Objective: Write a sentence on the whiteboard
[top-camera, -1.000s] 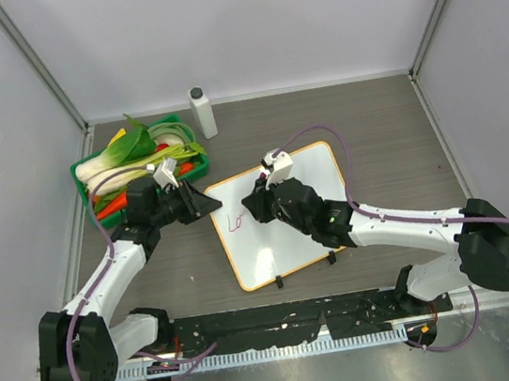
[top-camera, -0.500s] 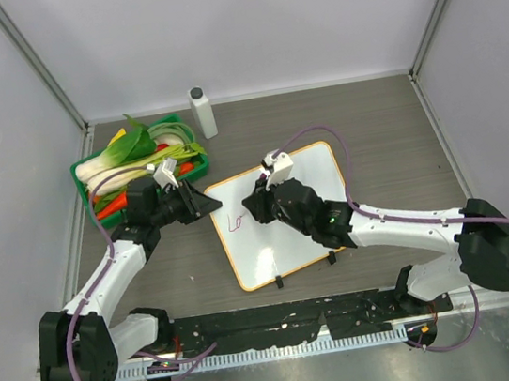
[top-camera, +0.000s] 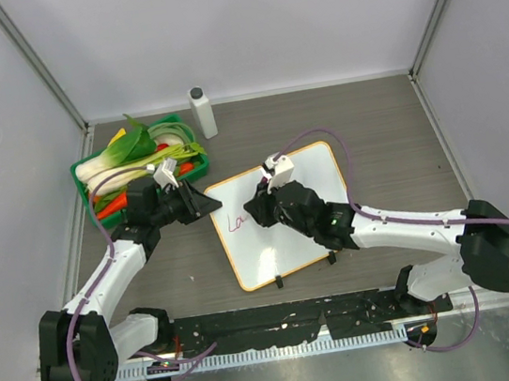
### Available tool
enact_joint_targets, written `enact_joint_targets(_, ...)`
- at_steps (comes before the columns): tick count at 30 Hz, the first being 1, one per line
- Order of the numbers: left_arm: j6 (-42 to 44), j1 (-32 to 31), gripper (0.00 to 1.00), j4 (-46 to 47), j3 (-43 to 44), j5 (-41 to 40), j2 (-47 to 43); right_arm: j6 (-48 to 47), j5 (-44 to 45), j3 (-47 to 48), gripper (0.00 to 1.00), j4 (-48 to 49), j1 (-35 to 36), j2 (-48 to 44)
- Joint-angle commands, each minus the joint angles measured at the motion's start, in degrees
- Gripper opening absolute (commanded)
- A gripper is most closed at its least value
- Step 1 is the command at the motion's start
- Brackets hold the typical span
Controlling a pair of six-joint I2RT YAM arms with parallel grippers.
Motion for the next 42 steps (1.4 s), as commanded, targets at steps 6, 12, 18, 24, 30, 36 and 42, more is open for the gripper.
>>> enact_joint_targets(6,2.7,0.0,0.0,-0.6,0.4,-2.0,0.1,-0.4,0.0,-1.5,0.01,-3.6,-0.1,-1.5)
enact_joint_targets(12,2.6,0.0,0.0,-0.5,0.3,-2.1,0.0,-0.4,0.7,-1.4,0.01,-4.2,-0.1,-1.3)
enact_joint_targets(18,2.6,0.1,0.0,-0.4,0.2,-2.1,0.1,-0.6,2.8,-1.0,0.01,-4.2,-0.1,-2.0)
enact_joint_targets(24,2.6,-0.1,0.0,-0.4,0.3,-2.0,0.0,-1.4,4.5,0.5,0.02,-3.9,-0.1,-1.4)
enact_joint_targets(30,2.6,0.0,0.0,-0.3,0.5,-2.0,0.3,-1.5,6.6,2.6,0.01,-5.1,-0.1,0.0)
enact_joint_targets(36,2.7,-0.1,0.0,-0.3,0.5,-2.0,0.4,-1.9,8.7,3.9,0.02,-5.5,-0.1,0.5)
enact_joint_targets(42,2.7,0.0,0.0,-0.4,0.4,-2.0,0.2,-2.6,8.0,5.6,0.02,-4.8,-0.1,1.7)
